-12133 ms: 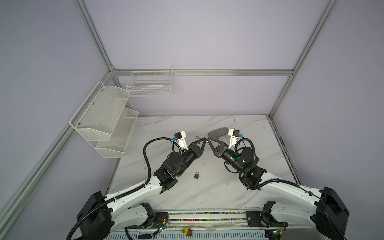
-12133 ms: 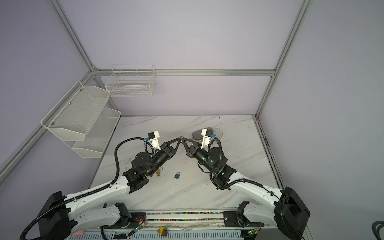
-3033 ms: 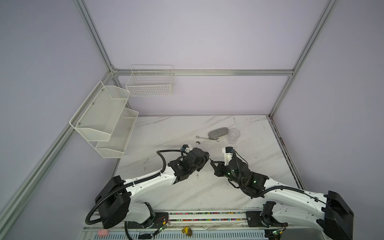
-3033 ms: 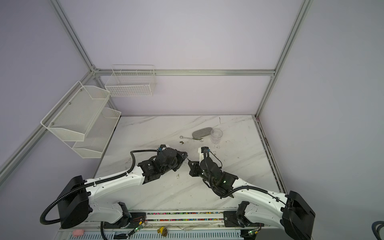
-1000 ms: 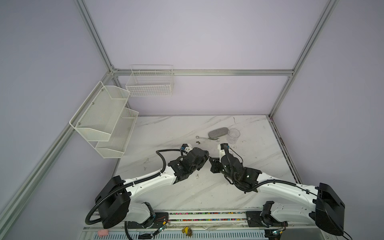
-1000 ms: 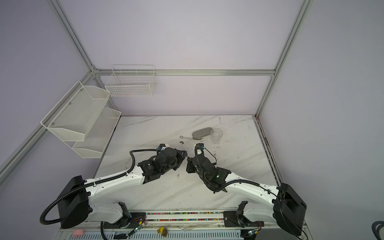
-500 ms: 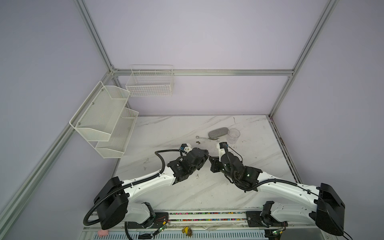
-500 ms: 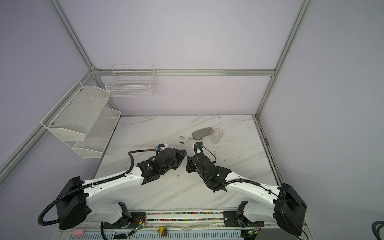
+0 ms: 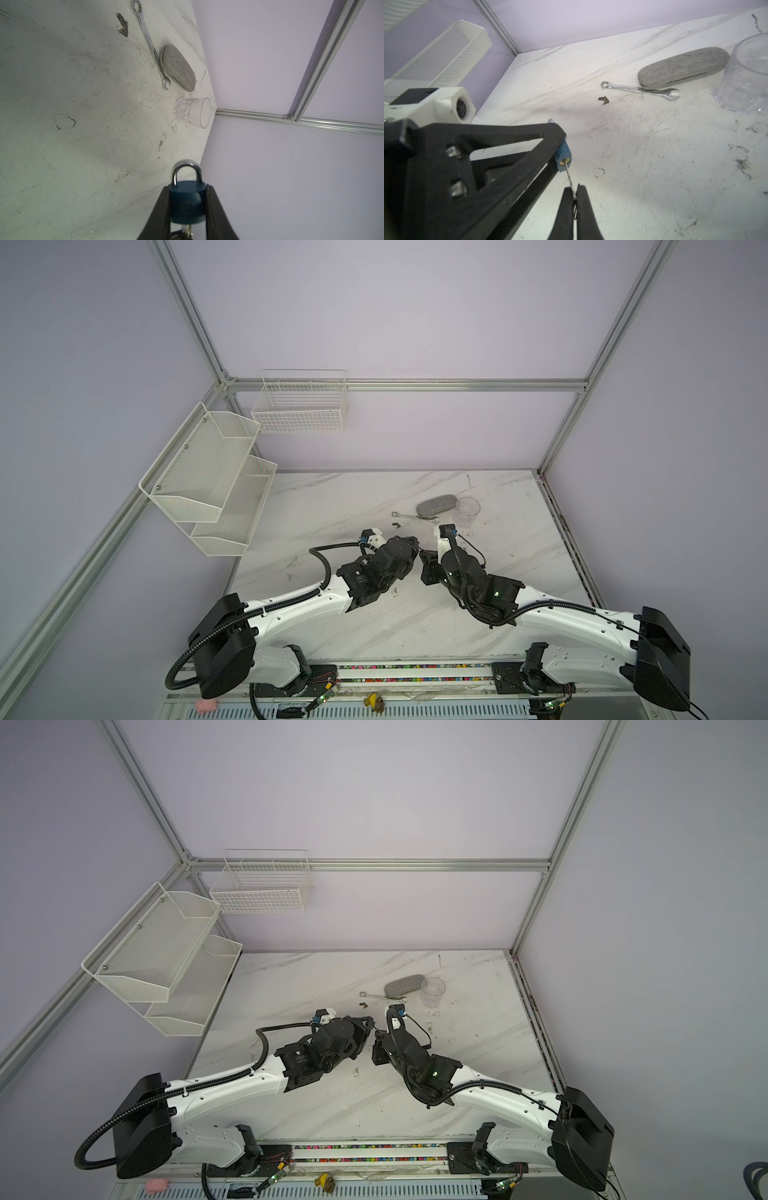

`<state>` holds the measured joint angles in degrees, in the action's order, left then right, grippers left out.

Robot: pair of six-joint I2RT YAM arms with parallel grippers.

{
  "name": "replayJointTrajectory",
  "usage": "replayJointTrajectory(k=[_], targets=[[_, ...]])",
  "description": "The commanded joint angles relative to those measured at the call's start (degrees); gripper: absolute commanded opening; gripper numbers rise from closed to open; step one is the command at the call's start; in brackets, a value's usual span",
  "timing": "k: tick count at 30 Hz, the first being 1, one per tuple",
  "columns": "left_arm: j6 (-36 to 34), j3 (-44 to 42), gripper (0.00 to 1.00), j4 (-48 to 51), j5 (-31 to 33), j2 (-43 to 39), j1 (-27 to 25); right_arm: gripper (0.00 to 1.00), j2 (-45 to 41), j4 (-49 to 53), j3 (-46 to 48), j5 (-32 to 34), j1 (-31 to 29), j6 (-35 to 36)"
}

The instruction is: Unlock with the key

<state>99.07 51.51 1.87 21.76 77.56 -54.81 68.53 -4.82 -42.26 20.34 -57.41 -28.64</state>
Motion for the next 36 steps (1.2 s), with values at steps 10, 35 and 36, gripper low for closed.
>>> replayJointTrajectory(k=[10,35,36], targets=[[-0.42,0.85,0.00,-0.46,-7.12,-2.20,-4.12,0.00,0.83,-12.39,1.95,8.82,-0.18,7.47],[-4.20,-3.80,0.00,2.90,7.60,-11.61,-3.93,0.00,-8.15,-9.98,6.22,0.13,-1.07,5.83],[-4.56,-4.36,0.00,3.19,8.65,-12.62,-3.89,0.00,-9.17,-9.98,7.10,-1.48,-1.08,5.16]])
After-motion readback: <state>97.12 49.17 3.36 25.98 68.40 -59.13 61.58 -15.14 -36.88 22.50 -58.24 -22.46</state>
